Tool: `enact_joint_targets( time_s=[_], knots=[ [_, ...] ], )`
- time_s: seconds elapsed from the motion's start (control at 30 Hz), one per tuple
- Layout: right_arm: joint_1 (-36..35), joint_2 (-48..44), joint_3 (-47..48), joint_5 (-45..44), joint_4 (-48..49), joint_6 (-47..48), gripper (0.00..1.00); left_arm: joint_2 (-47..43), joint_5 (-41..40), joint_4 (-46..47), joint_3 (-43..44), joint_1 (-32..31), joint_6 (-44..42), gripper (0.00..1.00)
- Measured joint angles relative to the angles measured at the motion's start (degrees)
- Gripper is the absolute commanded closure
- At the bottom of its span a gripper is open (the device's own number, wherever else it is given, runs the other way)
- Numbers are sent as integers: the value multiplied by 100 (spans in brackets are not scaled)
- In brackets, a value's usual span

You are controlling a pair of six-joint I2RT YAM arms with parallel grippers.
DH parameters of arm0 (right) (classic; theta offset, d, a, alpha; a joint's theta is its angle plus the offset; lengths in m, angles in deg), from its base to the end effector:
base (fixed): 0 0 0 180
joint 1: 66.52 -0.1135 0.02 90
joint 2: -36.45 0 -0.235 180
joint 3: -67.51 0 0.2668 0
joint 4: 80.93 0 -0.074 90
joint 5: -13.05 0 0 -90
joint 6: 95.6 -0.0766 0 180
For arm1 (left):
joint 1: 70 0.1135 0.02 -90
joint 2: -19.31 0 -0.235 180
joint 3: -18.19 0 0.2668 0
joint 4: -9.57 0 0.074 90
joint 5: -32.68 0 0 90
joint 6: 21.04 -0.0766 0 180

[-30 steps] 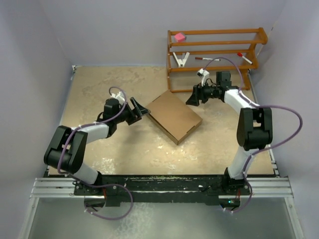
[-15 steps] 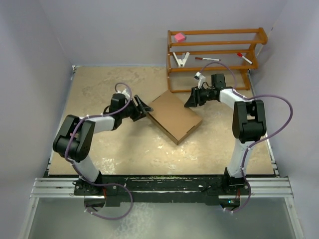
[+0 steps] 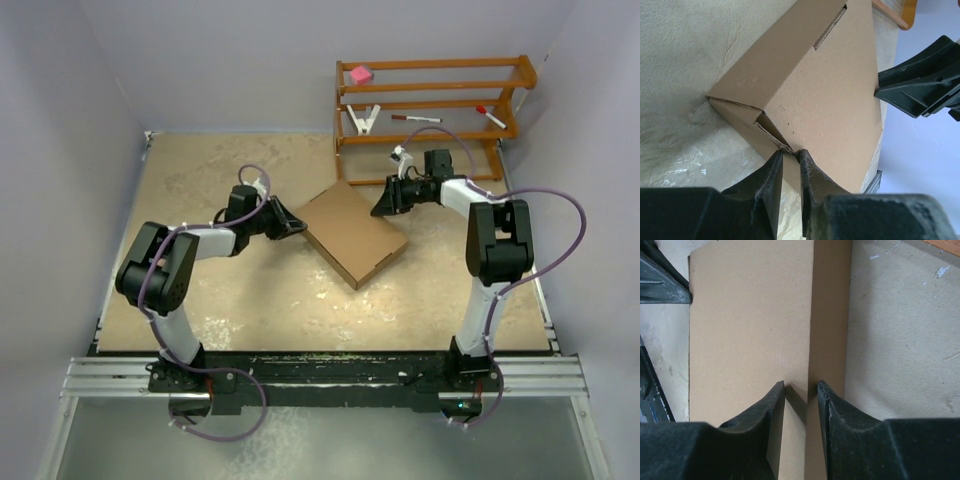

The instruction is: Fold the paper box

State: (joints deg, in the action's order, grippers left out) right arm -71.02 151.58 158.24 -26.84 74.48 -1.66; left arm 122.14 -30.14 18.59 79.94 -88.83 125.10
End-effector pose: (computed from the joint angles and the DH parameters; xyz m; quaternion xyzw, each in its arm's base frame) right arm 0.4376 0.0934 0.1231 -0.2104 0.8353 0.3982 0.3154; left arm 0.3614 -0.1602 0.0919 -0.1642 0.8421 -0.4496 0.2485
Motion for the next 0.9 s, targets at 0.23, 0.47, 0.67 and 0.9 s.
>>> enact_joint_targets(
  time_s=[0.23, 0.47, 0.67, 0.9],
  knots=[
    [4, -37, -142, 109, 87, -4, 50, -22, 125, 15, 2, 4, -203, 58],
    [131, -457, -610, 400, 195, -162, 35, -1366, -33, -380, -660, -4, -695, 17],
    [319, -492, -879, 501, 778, -603, 48, -2586, -131, 610, -1928, -7, -538, 10],
    [601, -162, -1233, 813, 1296, -1366, 67, -1484, -13, 1545, -2514, -227, 240, 9]
  ],
)
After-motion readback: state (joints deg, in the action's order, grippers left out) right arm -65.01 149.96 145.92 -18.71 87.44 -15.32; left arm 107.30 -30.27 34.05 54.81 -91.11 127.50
